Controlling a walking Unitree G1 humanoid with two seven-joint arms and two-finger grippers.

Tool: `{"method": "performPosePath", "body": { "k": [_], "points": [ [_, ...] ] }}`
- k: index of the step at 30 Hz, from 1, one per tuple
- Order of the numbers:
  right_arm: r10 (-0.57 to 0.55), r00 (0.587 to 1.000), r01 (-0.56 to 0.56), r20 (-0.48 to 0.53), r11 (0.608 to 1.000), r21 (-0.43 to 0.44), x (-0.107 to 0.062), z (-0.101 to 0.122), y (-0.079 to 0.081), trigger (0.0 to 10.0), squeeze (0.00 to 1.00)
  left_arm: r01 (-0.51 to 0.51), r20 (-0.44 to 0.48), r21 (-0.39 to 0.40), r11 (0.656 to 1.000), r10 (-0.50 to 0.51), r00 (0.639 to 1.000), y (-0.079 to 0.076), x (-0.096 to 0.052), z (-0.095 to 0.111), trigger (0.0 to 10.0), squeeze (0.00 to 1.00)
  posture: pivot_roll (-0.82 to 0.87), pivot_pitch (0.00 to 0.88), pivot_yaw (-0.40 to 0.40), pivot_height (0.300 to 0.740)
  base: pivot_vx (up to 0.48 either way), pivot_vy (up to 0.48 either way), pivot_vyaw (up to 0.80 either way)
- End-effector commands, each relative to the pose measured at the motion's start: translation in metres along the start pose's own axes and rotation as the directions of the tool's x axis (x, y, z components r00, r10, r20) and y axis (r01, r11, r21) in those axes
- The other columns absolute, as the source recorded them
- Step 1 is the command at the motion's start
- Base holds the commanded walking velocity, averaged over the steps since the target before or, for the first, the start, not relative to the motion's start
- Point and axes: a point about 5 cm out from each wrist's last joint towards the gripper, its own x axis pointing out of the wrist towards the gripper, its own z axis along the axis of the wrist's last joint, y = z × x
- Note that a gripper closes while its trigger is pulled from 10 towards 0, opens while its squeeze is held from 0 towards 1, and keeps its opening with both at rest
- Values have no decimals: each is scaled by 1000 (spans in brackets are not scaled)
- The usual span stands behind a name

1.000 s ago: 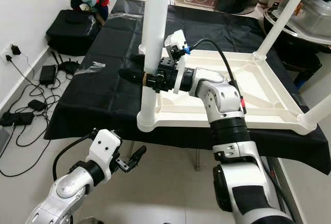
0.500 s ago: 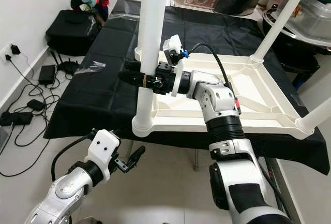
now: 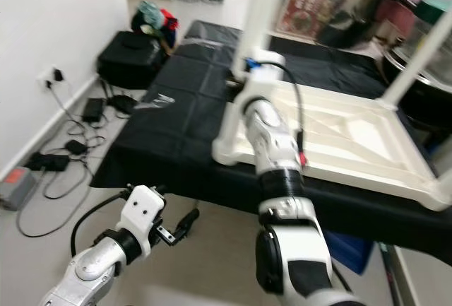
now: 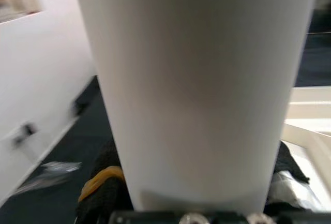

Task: Building children table

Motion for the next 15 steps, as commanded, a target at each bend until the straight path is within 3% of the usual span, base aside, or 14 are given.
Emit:
{"method": "performPosePath", "body": {
  "k": [1, 5, 6, 7, 9, 12, 13, 14, 15],
  "points": [
    [-182, 983, 182, 4, 983, 23, -9, -1, -11, 0, 0, 12, -12, 7, 1000, -11, 1000, -2, 0, -3, 10000, 0, 155, 56, -119, 740, 0, 0, 0],
    [-260, 966, 260, 0, 965, 21, -15, 0, 5, 0, 0, 9, -10, 10, 1000, -9, 1000, -1, 1, -2, 10000, 0, 156, 56, -120, 740, 0, 0, 0],
    [-205, 978, 206, -30, 978, 35, -13, -3, 17, 10000, 0, 7, -10, 10, 1000, -7, 1000, -1, 1, -2, 10000, 0, 156, 58, -121, 740, 0, 0, 0],
    [-205, 978, 206, -30, 978, 35, -13, -3, 17, 10000, 0, 7, -10, 10, 1000, -7, 1000, -1, 1, -2, 10000, 0, 156, 58, -121, 740, 0, 0, 0],
    [-120, 990, 124, -68, 990, 69, -10, -7, 34, 10000, 0, 5, -9, 9, 1000, -5, 1000, -1, 1, -2, 10000, 0, 154, 61, -122, 740, 0, 0, 0],
    [-120, 990, 124, -68, 990, 69, -10, -7, 34, 10000, 0, 5, -9, 9, 1000, -5, 1000, -1, 1, -2, 10000, 0, 154, 61, -122, 740, 0, 0, 0],
    [-89, 993, 94, -74, 992, 79, -9, -8, 39, 10000, 553, 5, -9, 9, 1000, -5, 1000, -1, 0, -2, 10000, 0, 151, 63, -120, 740, 0, 0, 0],
    [-89, 993, 94, -74, 992, 79, -9, -8, 39, 10000, 553, 5, -9, 9, 1000, -5, 1000, -1, 0, -2, 10000, 0, 151, 63, -120, 740, 0, 0, 0],
    [-48, 998, 52, -49, 996, 79, -6, -7, 40, 10000, 1000, 5, -9, 8, 1000, -5, 1000, -1, 1, -2, 10000, 0, 149, 63, -122, 740, 0, 0, 0]
  ]
}}
